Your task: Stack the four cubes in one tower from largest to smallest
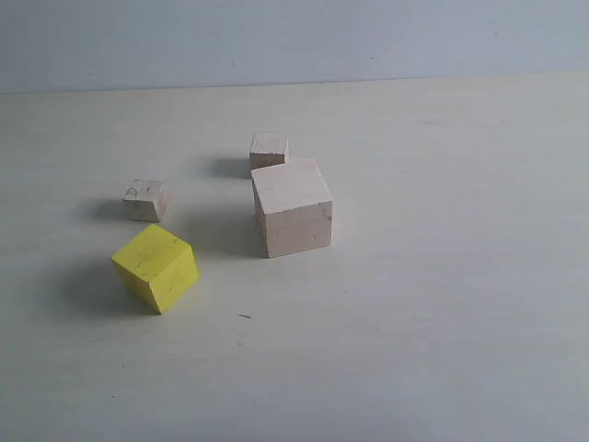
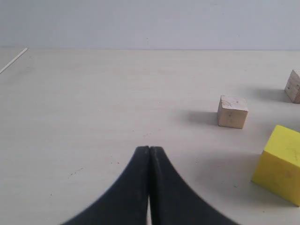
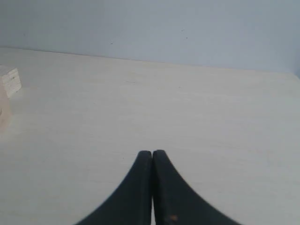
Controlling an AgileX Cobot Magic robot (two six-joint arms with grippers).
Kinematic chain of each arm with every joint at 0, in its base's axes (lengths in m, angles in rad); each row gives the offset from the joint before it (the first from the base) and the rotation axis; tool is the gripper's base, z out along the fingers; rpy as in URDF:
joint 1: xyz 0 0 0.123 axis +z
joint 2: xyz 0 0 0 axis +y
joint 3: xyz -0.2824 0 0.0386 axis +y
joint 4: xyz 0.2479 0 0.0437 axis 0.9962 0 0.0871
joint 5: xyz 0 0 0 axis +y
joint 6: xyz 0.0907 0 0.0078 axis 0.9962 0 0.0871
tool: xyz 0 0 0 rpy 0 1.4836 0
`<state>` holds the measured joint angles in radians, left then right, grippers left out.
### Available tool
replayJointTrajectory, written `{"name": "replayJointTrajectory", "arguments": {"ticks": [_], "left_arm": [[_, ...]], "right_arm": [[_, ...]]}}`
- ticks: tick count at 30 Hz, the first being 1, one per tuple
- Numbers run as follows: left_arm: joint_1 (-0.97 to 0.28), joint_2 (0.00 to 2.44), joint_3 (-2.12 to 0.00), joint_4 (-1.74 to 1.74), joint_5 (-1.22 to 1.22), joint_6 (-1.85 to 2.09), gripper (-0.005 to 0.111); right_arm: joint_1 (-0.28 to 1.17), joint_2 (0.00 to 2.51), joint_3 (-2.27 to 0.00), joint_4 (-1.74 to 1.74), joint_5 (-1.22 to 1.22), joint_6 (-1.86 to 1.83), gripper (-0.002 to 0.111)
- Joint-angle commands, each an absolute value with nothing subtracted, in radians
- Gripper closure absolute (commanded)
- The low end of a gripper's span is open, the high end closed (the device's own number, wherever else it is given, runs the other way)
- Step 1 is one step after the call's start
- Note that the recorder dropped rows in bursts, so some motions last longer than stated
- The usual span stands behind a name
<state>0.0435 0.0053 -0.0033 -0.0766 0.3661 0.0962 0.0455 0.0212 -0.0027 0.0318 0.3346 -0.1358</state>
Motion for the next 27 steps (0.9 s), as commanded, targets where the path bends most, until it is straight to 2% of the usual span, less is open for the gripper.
{"name": "replayJointTrajectory", "arguments": {"ticks": [1,27], "left_arm": [[0.038,0.000,0.000,-0.090,0.354,0.101,0.107],[0.038,0.000,0.000,-0.090,0.354,0.101,0.107]], "right_arm": [[0.047,0.014,0.000,0.034,0.325,-0.130,0.108],[0.047,0.014,0.000,0.092,0.316,-0.130,0.108]]}}
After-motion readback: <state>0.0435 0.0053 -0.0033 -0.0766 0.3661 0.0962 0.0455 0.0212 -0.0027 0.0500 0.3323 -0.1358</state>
